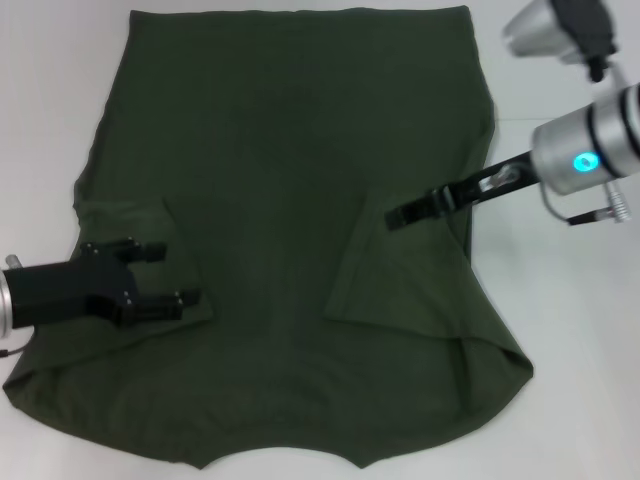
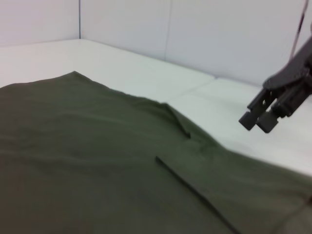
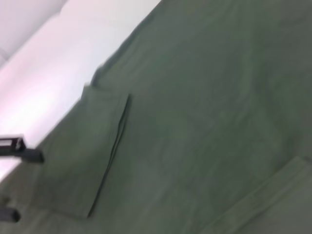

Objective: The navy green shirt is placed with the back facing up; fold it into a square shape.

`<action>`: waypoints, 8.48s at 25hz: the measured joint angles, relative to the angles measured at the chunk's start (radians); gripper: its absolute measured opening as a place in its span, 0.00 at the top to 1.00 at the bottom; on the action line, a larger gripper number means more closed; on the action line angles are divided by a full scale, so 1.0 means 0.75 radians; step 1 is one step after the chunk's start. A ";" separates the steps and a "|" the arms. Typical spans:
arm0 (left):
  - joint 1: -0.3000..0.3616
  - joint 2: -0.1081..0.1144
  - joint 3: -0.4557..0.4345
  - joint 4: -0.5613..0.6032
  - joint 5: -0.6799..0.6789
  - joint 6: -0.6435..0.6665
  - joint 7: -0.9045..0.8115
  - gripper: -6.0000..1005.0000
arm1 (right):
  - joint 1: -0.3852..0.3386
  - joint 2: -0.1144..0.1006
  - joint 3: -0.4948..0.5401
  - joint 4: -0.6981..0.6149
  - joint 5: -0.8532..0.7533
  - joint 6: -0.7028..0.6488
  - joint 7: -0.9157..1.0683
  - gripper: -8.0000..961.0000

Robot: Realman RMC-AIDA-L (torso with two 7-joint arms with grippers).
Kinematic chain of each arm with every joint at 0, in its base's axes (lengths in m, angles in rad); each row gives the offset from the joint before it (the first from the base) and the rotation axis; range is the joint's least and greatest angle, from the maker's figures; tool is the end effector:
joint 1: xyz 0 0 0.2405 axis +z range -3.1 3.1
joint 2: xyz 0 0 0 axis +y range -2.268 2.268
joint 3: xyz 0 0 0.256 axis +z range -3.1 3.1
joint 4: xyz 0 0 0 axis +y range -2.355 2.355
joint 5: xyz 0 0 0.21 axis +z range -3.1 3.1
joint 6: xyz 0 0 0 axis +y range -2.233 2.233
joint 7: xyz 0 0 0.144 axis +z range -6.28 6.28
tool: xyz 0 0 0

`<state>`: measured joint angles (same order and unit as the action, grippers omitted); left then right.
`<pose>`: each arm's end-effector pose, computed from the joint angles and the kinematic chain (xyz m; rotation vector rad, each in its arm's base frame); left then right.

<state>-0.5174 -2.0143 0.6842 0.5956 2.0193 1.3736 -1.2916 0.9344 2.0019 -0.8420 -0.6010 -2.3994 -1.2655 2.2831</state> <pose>-0.3020 0.3457 0.0167 -2.5913 -0.5981 -0.4747 0.1890 0.4348 -0.0045 -2.5548 1.2544 0.1064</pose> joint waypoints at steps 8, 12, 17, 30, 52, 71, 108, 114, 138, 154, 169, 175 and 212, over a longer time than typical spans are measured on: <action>-0.023 0.033 -0.033 0.151 0.019 0.147 -0.528 0.14 | -0.094 -0.107 0.057 -0.006 0.108 -0.130 -0.016 0.22; -0.026 0.069 -0.042 0.215 0.096 0.180 -0.812 0.14 | -0.130 -0.142 0.073 -0.007 0.113 -0.222 -0.009 0.09; -0.057 0.117 -0.150 0.262 0.358 0.251 -1.113 0.14 | -0.160 -0.169 0.079 -0.008 0.105 -0.267 -0.008 0.02; -0.091 0.179 -0.388 0.304 0.841 0.465 -1.317 0.14 | -0.201 -0.174 0.068 0.002 0.093 -0.298 -0.035 0.02; -0.134 0.177 -0.332 0.147 1.007 0.214 -1.448 0.14 | -0.206 -0.166 0.064 0.003 0.070 -0.304 -0.082 0.02; -0.153 0.177 -0.312 0.132 1.010 0.214 -1.468 0.14 | -0.197 -0.170 0.067 0.000 0.074 -0.295 -0.087 0.02; -0.179 0.179 -0.282 0.135 1.062 0.218 -1.485 0.14 | -0.195 -0.166 0.067 0.006 0.076 -0.262 -0.106 0.01; -0.184 0.172 -0.279 0.130 1.063 0.218 -1.485 0.14 | -0.195 -0.166 0.066 0.006 0.076 -0.248 -0.107 0.01; -0.217 0.180 -0.260 0.111 1.060 0.228 -1.488 0.14 | -0.180 -0.166 0.067 0.006 0.073 -0.238 -0.115 0.01; -0.213 0.184 -0.252 0.130 1.099 0.234 -1.489 0.14 | -0.180 -0.165 0.065 0.007 0.076 -0.226 -0.120 0.02; -0.217 0.170 -0.222 0.097 1.099 0.208 -1.482 0.16 | -0.182 -0.164 0.064 0.010 0.075 -0.224 -0.124 0.01; -0.224 0.168 -0.205 0.097 1.094 0.207 -1.486 0.18 | -0.182 -0.164 0.064 0.017 0.073 -0.223 -0.124 0.01; -0.270 0.161 -0.122 0.049 1.095 0.218 -1.483 0.42 | -0.180 -0.171 0.067 0.011 0.074 -0.203 -0.123 0.02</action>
<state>-0.7197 -1.8934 0.5931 0.6322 2.8408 1.5368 -2.4040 0.7991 1.8736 -0.7915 -0.5926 -2.3437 -1.4175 2.1905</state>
